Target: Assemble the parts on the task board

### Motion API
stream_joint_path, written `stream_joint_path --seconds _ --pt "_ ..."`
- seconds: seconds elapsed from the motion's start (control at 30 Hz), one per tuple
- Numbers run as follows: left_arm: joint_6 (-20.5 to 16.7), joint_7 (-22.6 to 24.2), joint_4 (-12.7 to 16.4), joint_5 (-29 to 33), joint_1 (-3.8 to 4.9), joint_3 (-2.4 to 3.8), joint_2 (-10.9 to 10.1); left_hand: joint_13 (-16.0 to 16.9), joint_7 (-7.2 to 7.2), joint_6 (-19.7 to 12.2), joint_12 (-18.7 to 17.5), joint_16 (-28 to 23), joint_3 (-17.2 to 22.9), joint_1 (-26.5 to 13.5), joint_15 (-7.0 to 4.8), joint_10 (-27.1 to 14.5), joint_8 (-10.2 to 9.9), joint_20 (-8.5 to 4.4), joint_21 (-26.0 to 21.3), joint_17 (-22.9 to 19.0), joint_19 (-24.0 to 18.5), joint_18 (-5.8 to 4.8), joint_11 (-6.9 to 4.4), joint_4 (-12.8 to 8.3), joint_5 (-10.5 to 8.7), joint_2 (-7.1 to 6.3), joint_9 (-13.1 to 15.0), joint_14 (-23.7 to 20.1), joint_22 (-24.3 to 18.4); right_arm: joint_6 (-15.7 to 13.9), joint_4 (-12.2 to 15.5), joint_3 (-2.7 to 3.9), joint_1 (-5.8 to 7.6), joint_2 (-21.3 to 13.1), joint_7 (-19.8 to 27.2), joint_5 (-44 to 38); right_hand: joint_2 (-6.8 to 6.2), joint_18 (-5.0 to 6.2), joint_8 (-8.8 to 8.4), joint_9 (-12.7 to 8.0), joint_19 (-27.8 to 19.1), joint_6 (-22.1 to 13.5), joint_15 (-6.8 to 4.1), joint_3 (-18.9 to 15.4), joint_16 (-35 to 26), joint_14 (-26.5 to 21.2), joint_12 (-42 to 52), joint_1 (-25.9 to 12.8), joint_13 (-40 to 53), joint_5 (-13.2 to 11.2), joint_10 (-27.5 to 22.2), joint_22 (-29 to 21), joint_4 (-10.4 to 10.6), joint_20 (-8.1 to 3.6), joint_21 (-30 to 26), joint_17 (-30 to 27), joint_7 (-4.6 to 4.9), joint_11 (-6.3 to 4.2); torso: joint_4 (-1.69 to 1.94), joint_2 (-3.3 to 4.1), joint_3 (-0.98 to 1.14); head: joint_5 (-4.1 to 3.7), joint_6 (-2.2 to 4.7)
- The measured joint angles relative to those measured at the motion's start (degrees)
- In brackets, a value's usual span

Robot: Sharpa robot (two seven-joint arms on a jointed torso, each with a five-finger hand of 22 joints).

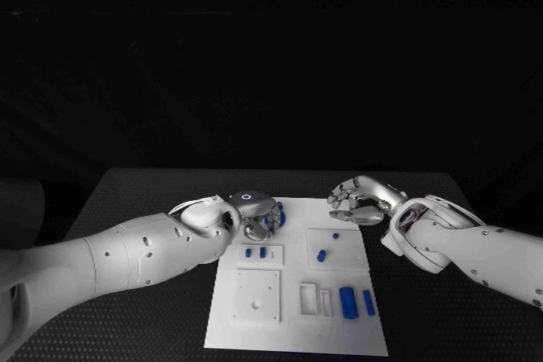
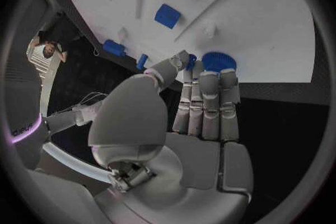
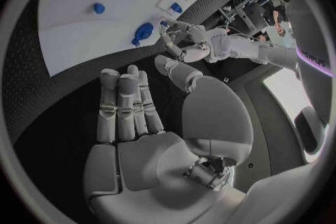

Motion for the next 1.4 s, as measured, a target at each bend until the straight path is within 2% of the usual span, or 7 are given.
stream_joint_path --seconds 0.6,1.4 --pt "0.0 -0.1 0.4 1.4 -0.01 -0.04 -3.1 0.0 0.00 0.0 0.0 0.0 0.1 0.0 0.11 0.1 0.0 0.10 0.0 -0.1 0.1 0.00 -0.06 -0.2 0.16 -0.01 0.0 0.1 0.0 0.0 0.0 0.02 0.01 -0.2 0.0 0.0 0.00 0.00 0.00 0.0 0.0 -0.1 -0.04 0.0 0.0 0.0 0.0 0.0 0.0 0.0 -0.1 0.0 0.0 0.02 0.0 0.0 0.08 -0.09 -0.02 0.04 -0.05 -0.12 -0.23" --pt "0.0 -0.2 2.0 3.0 -0.17 -0.06 -4.7 0.0 0.00 0.0 0.0 0.0 0.2 0.1 0.09 0.1 0.0 0.00 0.0 -0.1 0.4 0.00 -0.06 -0.2 0.10 -0.08 0.0 0.3 0.0 0.0 0.1 0.02 0.01 -0.3 0.1 0.0 0.00 0.00 0.00 0.0 0.1 0.0 0.01 0.0 0.0 0.0 0.0 0.0 0.0 0.0 0.1 0.0 0.0 0.12 0.1 0.0 -0.03 -0.08 -0.07 0.04 0.00 -0.13 -0.26"
